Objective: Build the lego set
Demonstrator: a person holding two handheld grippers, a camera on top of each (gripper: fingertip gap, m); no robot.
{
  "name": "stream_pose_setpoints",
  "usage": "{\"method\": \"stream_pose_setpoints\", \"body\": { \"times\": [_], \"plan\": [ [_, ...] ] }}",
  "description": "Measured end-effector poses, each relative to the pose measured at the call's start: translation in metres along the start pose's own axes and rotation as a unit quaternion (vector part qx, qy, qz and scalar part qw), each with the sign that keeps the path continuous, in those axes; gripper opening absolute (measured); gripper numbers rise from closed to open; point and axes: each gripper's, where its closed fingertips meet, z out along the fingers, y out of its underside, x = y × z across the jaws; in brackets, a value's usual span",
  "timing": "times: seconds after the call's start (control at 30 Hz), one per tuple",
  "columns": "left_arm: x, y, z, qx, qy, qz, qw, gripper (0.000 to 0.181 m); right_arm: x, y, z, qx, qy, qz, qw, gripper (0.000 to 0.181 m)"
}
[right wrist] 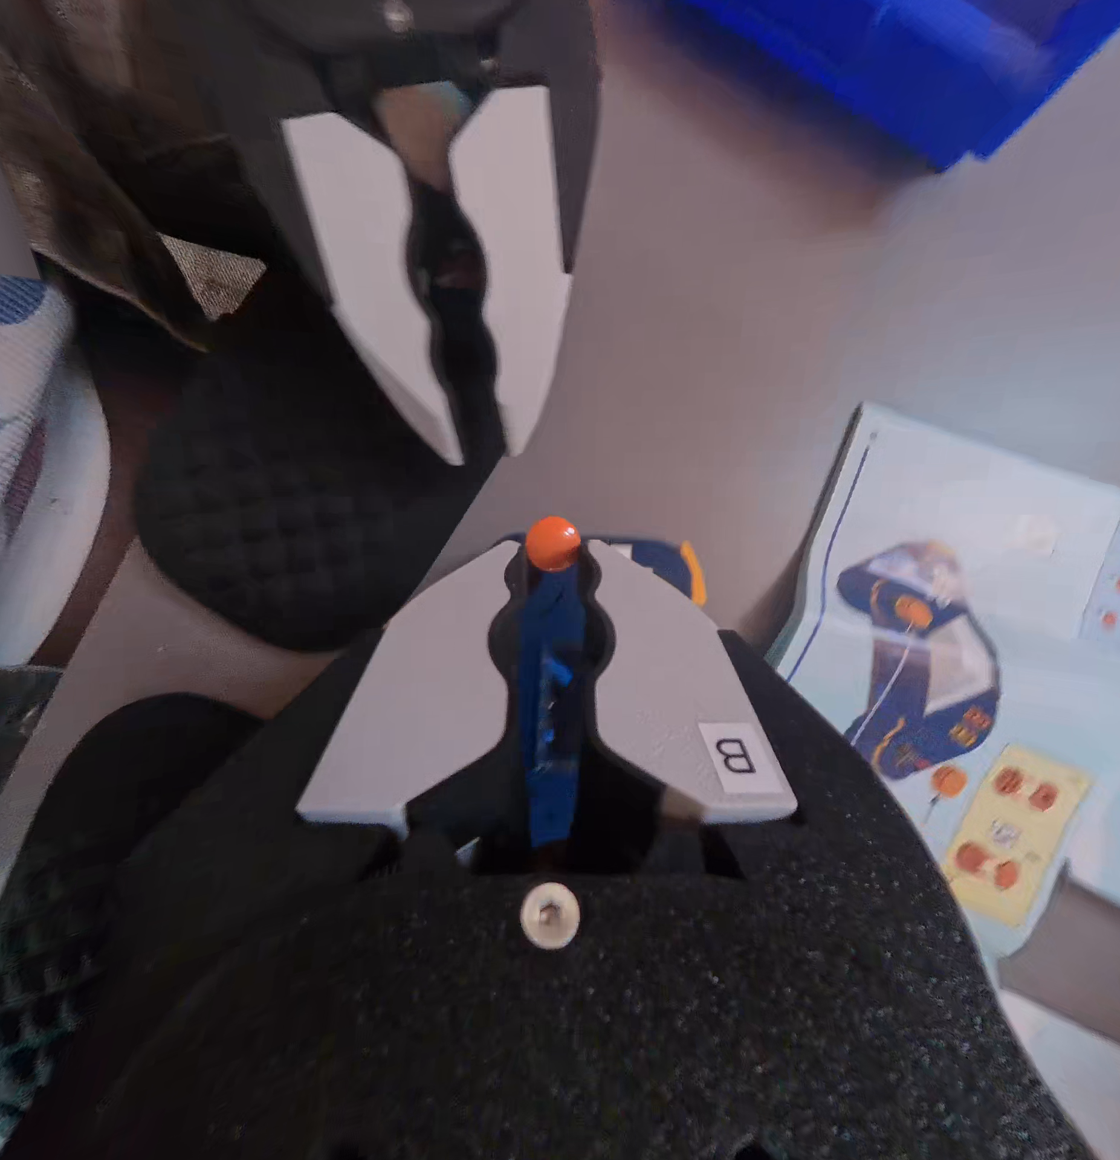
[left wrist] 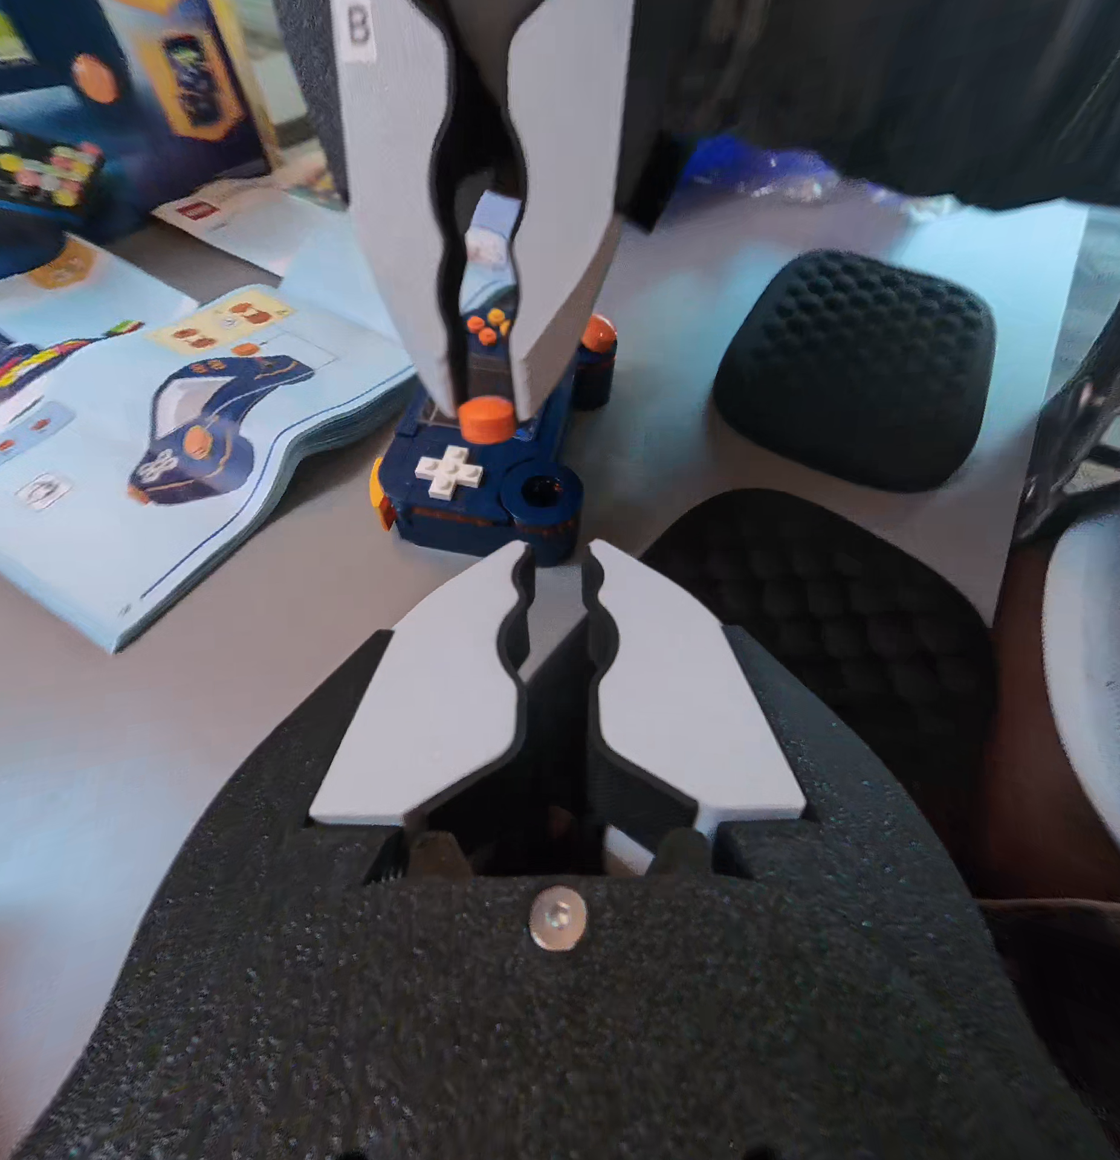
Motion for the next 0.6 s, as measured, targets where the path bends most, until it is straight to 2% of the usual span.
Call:
{"method": "stream_pose_setpoints", "body": {
  "times": [0.13,0.23,0.33,0.5,0.6],
  "plan": [
    [-0.011,0.008,0.022,-0.046,0.040,0.001,0.998,0.012,-0.015,0.016,-0.001,0.056,-0.021,0.062,0.996,0.015],
    [-0.010,0.005,0.029,-0.038,0.052,0.009,0.998,0.013,-0.019,0.008,-0.006,0.148,-0.049,0.128,0.979,0.015],
    [-0.011,0.003,0.029,-0.030,0.048,0.009,0.998,0.013,-0.022,0.001,-0.012,0.205,-0.074,0.158,0.963,0.015],
    [-0.009,0.004,0.030,-0.033,0.068,-0.007,0.997,0.013,-0.024,-0.009,-0.017,0.245,-0.109,0.179,0.946,0.015],
    [-0.007,0.005,0.030,-0.037,0.077,-0.011,0.996,0.013,-0.021,-0.002,-0.011,0.221,-0.094,0.179,0.954,0.015]
  ]
}}
